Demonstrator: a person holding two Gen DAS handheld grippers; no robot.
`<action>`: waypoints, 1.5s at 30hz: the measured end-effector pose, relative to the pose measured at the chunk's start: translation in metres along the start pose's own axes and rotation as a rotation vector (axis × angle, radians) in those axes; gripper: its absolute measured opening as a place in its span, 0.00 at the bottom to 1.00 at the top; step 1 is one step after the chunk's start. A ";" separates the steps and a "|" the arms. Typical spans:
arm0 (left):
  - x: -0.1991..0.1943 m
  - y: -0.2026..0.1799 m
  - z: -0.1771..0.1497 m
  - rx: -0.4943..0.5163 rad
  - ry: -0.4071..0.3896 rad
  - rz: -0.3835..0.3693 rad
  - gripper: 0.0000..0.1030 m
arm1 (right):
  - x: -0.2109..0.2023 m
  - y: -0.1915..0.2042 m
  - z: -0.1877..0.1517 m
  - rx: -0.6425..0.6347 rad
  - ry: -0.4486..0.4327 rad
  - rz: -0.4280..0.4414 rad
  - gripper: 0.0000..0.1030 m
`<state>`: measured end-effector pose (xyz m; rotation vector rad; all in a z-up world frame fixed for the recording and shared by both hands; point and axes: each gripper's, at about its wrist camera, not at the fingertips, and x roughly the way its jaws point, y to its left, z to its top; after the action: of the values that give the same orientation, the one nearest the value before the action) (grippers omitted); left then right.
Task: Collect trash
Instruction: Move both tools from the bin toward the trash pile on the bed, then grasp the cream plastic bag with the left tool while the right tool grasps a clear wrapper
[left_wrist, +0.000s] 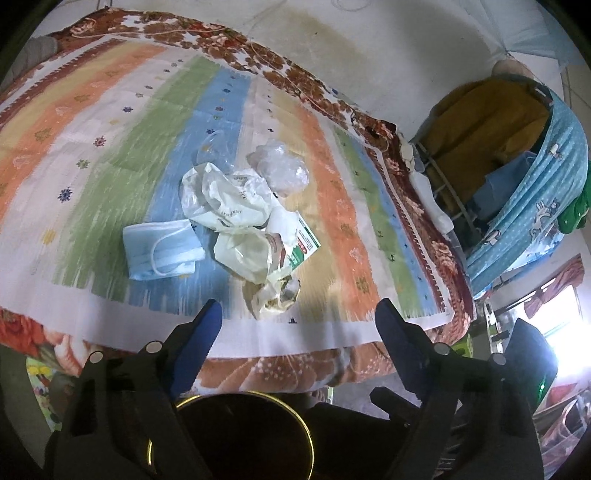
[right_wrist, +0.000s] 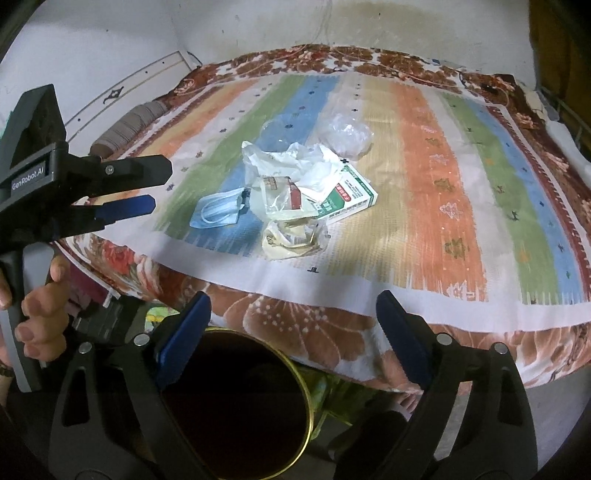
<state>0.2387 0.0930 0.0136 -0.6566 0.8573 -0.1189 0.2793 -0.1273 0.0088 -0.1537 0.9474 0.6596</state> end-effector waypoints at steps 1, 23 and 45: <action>0.004 0.002 0.002 -0.003 0.005 0.000 0.78 | 0.003 -0.001 0.002 0.002 0.005 0.003 0.82; 0.076 0.022 0.034 0.021 0.127 -0.019 0.49 | 0.075 -0.022 0.031 0.042 0.059 0.053 0.58; 0.122 0.014 0.049 0.058 0.179 -0.001 0.34 | 0.135 -0.023 0.045 0.054 0.128 0.088 0.20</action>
<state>0.3528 0.0847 -0.0522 -0.5980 1.0220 -0.2048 0.3792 -0.0662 -0.0750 -0.1079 1.0987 0.7106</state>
